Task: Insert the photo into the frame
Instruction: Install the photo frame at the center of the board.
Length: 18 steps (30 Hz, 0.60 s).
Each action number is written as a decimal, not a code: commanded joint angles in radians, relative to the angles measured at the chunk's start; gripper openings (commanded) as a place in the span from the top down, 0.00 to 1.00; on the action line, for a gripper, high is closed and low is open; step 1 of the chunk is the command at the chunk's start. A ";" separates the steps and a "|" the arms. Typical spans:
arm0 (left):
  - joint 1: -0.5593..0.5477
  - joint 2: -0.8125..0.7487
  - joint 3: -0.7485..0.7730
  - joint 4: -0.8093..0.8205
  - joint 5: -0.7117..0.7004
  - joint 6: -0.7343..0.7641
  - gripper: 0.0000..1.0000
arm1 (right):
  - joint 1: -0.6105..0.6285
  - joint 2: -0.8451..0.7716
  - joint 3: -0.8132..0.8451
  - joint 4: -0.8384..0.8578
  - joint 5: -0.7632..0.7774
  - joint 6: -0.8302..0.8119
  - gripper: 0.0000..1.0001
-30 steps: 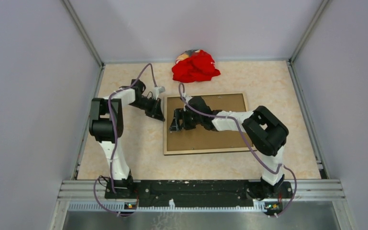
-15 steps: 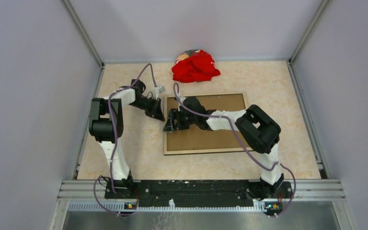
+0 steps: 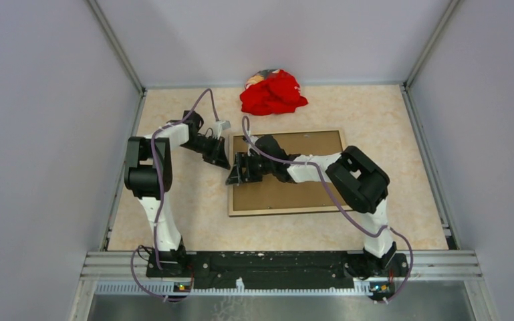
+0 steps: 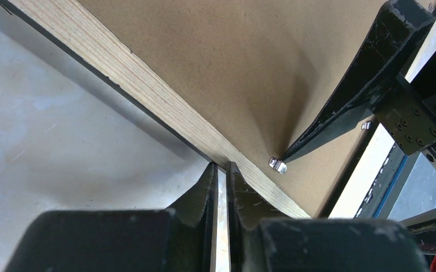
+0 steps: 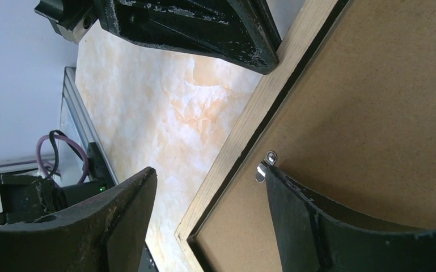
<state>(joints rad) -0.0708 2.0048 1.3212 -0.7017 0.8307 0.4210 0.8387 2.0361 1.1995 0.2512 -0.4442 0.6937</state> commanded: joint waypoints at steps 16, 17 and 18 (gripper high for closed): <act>-0.014 0.000 -0.017 0.058 -0.074 0.054 0.89 | 0.022 0.044 0.029 0.056 -0.008 0.044 0.30; -0.014 0.000 -0.019 0.056 -0.073 0.054 0.89 | 0.021 0.047 0.030 0.059 -0.008 0.047 0.30; -0.014 -0.001 -0.018 0.056 -0.073 0.056 0.89 | 0.022 0.050 0.031 0.063 -0.008 0.050 0.30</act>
<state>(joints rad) -0.0708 2.0037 1.3212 -0.7021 0.8299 0.4225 0.8444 2.0544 1.1999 0.2905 -0.4572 0.7341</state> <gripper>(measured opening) 0.123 0.701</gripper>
